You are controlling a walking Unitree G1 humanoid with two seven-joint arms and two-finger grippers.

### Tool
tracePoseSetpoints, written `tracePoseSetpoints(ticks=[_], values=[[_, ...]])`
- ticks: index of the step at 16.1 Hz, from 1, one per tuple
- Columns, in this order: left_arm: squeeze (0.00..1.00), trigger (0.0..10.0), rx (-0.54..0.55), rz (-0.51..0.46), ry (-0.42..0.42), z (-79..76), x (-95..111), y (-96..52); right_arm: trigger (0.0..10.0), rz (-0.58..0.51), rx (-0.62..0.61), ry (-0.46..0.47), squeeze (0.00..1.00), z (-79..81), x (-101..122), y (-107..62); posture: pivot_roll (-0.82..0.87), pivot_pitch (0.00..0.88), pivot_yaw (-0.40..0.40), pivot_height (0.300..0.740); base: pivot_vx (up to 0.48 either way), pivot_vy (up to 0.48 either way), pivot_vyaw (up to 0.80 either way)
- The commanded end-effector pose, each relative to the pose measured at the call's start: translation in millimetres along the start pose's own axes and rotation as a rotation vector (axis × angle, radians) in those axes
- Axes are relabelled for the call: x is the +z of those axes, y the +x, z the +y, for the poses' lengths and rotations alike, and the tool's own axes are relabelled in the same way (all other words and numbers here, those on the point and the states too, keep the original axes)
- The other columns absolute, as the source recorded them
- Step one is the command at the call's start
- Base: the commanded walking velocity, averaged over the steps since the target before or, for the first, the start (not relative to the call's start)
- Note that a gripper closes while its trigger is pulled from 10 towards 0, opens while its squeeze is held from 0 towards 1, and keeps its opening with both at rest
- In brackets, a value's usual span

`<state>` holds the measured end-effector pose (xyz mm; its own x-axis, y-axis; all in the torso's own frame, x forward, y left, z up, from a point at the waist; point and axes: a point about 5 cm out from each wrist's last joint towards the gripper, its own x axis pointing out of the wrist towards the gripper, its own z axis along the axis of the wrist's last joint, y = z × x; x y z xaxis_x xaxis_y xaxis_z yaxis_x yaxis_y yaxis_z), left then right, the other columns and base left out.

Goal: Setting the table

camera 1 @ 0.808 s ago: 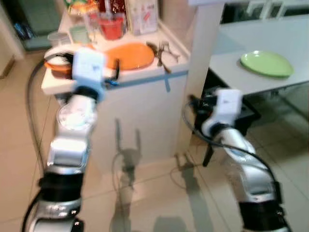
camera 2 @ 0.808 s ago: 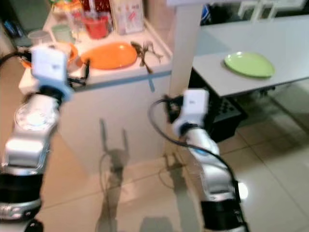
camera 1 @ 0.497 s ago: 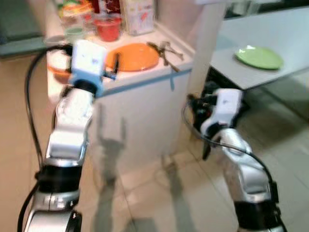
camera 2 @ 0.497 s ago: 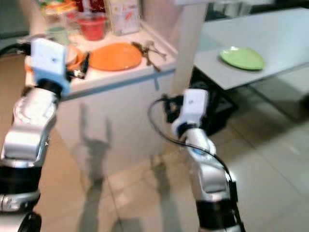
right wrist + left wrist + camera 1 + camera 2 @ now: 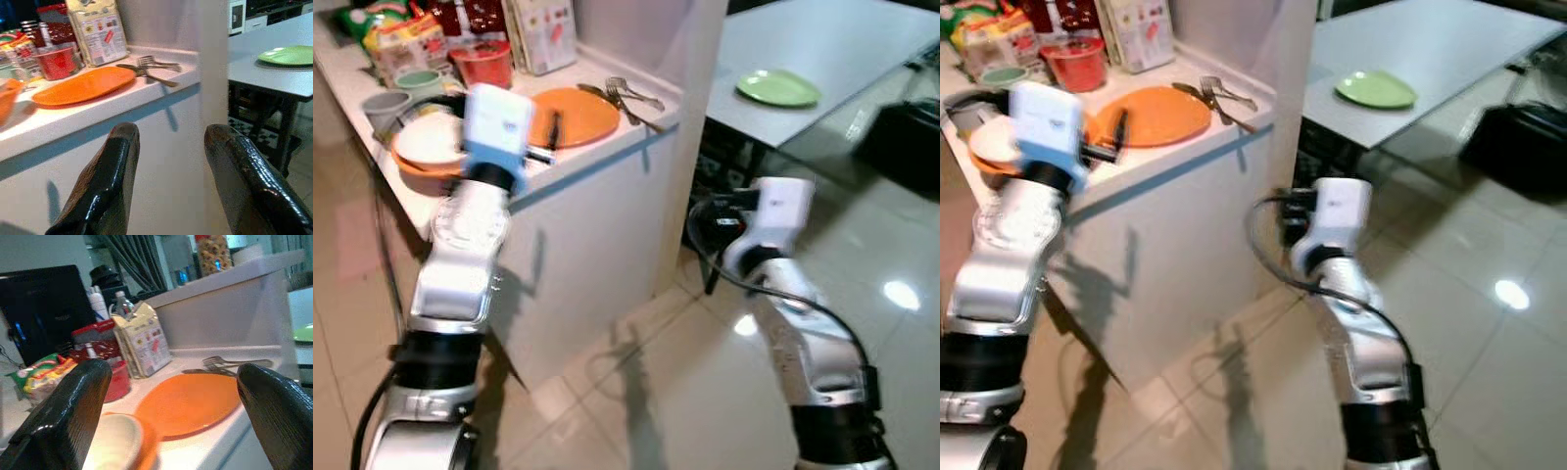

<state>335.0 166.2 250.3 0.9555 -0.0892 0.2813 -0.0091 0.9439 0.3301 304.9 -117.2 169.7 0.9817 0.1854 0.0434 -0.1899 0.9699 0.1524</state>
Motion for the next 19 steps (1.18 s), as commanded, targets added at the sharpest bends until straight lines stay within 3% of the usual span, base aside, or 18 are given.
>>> tracePoseSetpoints(ticks=[1,7,14,19], values=[[0.00,10.0,-0.018,-0.020,-0.007,-5.7,5.5,2.7,10.0,-0.027,-0.021,-0.019,0.00,-8.0,6.2,-0.6,0.01,0.000,0.044,0.740,0.000,0.472,0.00],[0.00,10.0,-0.020,-0.027,-0.027,-8.6,5.5,2.5,10.0,-0.066,-0.006,-0.020,0.00,-8.5,12.0,-0.1,0.01,0.000,0.037,0.740,0.000,0.459,0.00],[0.00,10.0,-0.059,-0.051,-0.092,-22.3,8.3,-1.6,10.0,-0.072,0.023,-0.057,0.00,-7.9,16.1,1.4,0.00,0.000,0.035,0.740,0.000,0.000,0.00],[0.00,10.0,-0.059,-0.052,-0.096,-24.0,8.5,-1.1,10.0,-0.076,0.010,-0.063,0.00,-11.6,17.9,1.9,0.00,0.000,0.034,0.740,0.332,-0.148,0.68]])
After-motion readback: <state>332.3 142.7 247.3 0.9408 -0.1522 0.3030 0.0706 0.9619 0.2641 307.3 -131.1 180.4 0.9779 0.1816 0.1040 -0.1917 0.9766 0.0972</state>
